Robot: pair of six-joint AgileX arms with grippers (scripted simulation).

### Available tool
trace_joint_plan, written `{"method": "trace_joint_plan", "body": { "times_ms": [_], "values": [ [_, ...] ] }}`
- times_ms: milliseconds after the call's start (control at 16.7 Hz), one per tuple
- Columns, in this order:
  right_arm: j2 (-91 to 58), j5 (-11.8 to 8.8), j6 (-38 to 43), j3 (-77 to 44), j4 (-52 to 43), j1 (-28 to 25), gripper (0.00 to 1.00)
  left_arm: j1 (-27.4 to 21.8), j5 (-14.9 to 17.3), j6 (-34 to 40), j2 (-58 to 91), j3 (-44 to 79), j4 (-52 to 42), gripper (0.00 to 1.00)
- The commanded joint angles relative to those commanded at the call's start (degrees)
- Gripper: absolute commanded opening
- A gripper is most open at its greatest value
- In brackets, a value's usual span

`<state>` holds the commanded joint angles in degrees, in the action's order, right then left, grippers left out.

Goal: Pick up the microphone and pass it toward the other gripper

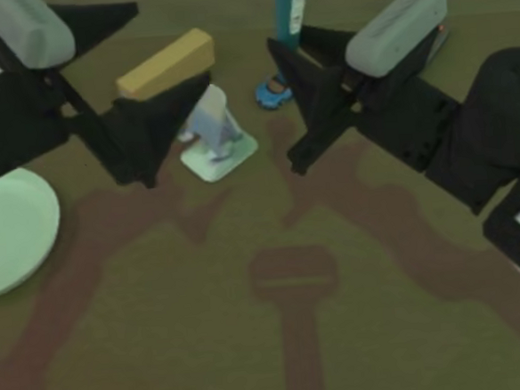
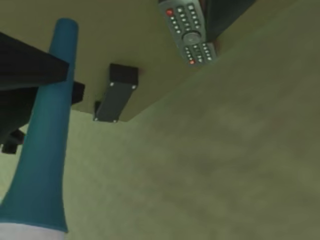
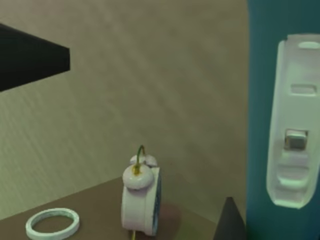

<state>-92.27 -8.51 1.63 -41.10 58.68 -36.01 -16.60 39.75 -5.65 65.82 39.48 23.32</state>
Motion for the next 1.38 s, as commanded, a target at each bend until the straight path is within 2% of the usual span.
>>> {"method": "trace_joint_plan", "body": {
  "times_ms": [180, 540, 720, 1140, 1380],
  "values": [
    [0.0, 0.0, 0.0, 0.0, 0.0, 0.0, 0.0, -1.26, 3.05, -0.54, 4.87, 3.21, 1.97, 1.0],
    [0.0, 0.0, 0.0, 0.0, 0.0, 0.0, 0.0, -1.24, 3.15, -0.55, 5.27, 3.47, 2.11, 1.0],
    [0.0, 0.0, 0.0, 0.0, 0.0, 0.0, 0.0, -3.76, 1.03, -0.47, 9.24, 6.66, 3.16, 1.0],
    [0.0, 0.0, 0.0, 0.0, 0.0, 0.0, 0.0, -12.74, -7.69, -0.1, 23.38, 17.71, 6.53, 1.0],
    [0.0, 0.0, 0.0, 0.0, 0.0, 0.0, 0.0, -13.33, -8.27, -0.07, 24.17, 18.37, 6.71, 1.0]
  ]
}}
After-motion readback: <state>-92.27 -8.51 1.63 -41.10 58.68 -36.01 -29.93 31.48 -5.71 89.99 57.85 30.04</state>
